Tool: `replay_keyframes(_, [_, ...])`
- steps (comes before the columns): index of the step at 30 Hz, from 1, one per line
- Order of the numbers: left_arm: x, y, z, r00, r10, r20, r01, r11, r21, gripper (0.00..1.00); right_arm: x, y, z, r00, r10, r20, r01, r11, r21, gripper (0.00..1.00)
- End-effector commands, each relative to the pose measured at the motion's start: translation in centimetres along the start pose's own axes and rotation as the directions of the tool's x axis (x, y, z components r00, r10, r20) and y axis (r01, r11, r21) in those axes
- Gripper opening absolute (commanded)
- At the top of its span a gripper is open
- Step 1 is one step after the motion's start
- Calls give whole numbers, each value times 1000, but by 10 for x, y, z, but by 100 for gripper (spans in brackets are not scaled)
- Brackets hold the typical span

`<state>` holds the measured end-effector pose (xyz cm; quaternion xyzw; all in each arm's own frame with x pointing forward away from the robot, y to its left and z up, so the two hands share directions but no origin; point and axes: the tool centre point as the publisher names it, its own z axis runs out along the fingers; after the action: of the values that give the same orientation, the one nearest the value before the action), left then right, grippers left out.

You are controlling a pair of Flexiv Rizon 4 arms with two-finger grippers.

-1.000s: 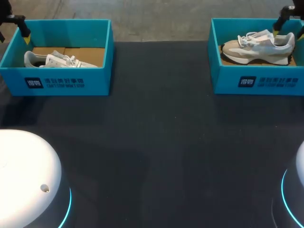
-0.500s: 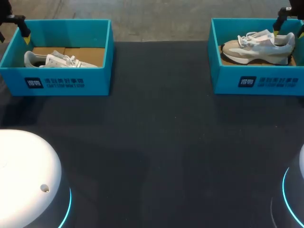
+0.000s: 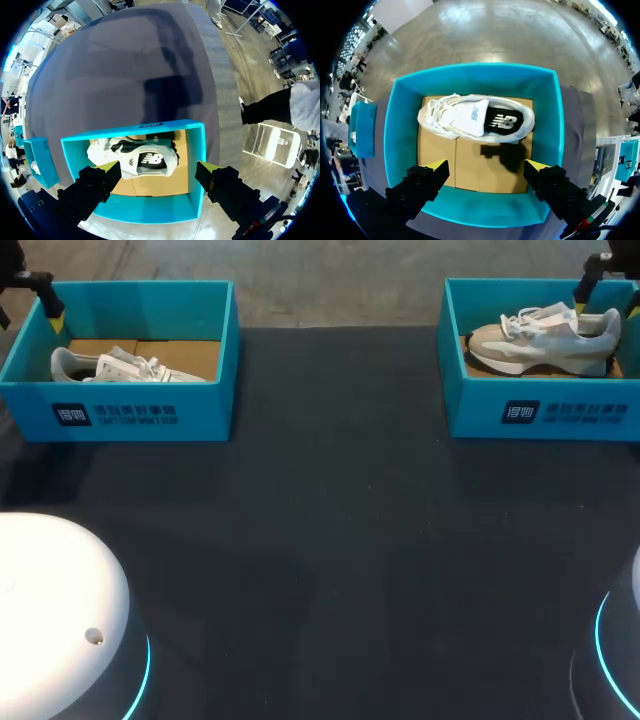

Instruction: Take the shoe out of the shoebox, open the shoe tongue, remove and reinsert the insole, then place the shoe into the shoebox

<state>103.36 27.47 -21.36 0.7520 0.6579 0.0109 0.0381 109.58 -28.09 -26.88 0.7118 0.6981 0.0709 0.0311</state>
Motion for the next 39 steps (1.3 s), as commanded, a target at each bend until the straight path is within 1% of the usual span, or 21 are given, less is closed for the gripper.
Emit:
replay_keyframes(1, [0, -1, 0, 1000, 1, -2, -1, 1000, -2, 100, 4, -2, -4, 1000, 3, 26, -2, 1000, -20, 100])
replay_keyframes(8, [0, -1, 0, 1000, 1, -2, -1, 1000, -2, 100, 0, 3, 1, 999, 4, 34, -3, 1000, -25, 100])
replay_keyframes(9, [0, -1, 0, 1000, 1, -2, -1, 1000, -2, 100, -1, 4, 7, 999, 3, 36, -3, 1000, -21, 100])
replay_keyframes(17, [0, -1, 0, 1000, 1, -2, -1, 1000, -2, 100, -6, 16, 29, 998, -25, 54, 26, 1000, -13, 100])
replay_keyframes(19, [0, -1, 0, 1000, 1, -2, -1, 1000, -2, 100, -8, 20, 33, 998, -25, 52, 26, 1000, -13, 100])
replay_keyframes(23, [0, -1, 0, 1000, 1, -2, -1, 1000, -2, 100, -13, 27, 39, 997, -25, 80, 26, 1000, -15, 100])
replay_keyframes(25, [0, -1, 0, 1000, 1, -2, -1, 1000, -2, 100, -18, 33, 45, 996, -21, 82, 22, 1000, -8, 100])
replay_keyframes(34, [0, -1, 0, 1000, 1, -2, -1, 1000, -2, 100, -28, 50, 51, 994, -2, 106, 4, 1000, -21, 100])
replay_keyframes(36, [0, -1, 0, 1000, 1, -2, -1, 1000, -2, 100, -31, 52, 51, 994, 2, 106, 0, 1000, -24, 96])
replay_keyframes(39, [0, -1, 0, 1000, 1, -2, -1, 1000, -2, 100, -34, 53, 51, 994, 10, 111, -7, 1000, -26, 95])
